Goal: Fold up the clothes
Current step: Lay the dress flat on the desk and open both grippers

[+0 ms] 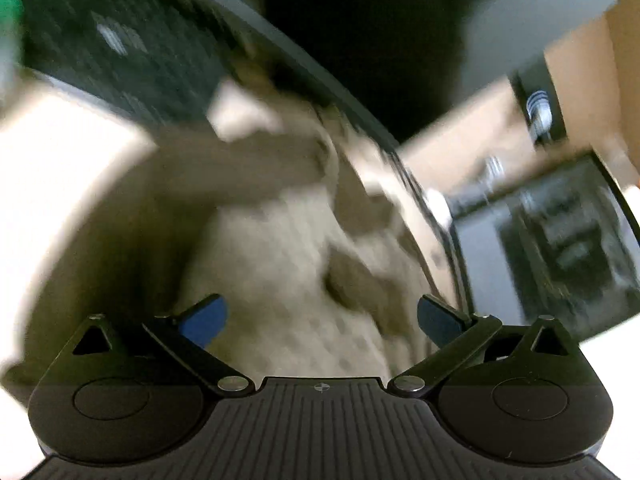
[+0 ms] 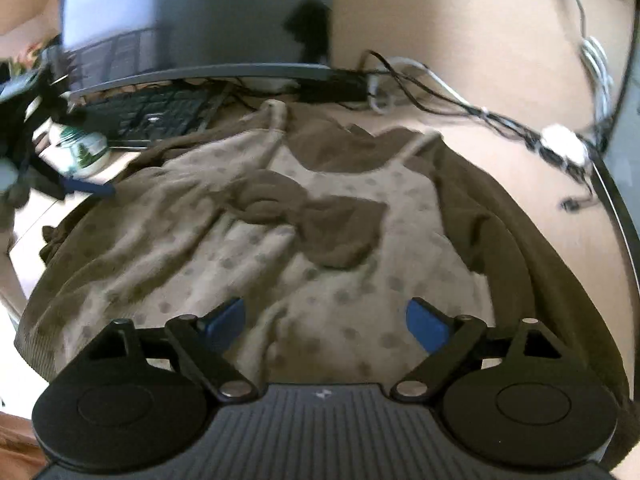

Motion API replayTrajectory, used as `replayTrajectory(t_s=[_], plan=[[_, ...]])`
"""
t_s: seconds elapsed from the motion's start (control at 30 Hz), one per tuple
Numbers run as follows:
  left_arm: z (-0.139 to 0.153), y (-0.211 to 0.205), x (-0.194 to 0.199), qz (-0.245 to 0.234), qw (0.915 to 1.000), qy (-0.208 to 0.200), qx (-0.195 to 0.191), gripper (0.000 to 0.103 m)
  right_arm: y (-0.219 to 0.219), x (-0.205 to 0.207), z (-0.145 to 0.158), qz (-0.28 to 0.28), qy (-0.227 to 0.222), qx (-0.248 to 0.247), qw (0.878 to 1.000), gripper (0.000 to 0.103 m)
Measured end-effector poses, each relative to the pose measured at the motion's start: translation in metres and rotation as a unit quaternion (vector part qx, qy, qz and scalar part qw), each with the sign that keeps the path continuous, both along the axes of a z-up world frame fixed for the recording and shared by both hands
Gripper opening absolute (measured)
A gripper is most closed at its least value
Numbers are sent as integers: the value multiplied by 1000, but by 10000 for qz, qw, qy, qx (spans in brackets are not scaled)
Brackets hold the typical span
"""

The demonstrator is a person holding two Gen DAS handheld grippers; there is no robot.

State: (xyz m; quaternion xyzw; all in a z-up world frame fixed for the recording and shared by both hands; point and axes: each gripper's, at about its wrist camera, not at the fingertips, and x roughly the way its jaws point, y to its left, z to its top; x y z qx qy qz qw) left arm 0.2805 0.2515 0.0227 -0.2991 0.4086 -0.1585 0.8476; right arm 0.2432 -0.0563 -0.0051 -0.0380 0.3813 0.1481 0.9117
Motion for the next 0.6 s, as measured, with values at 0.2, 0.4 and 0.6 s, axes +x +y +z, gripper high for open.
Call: replayTrajectory(t_s=[0.2,0.4,0.6], plan=[[18,16,-34,142,9558,-270,2924,103,12,-2,-9,16,115,110,9999,89],[-10,-1,-31,-761,9426,76,3250,102,19,2,-9,-44,80,163,9998,89],[-20,-10,-18,-1039,9319,65,3475,95,20,-5,-10,-35,153,211,9997,90]])
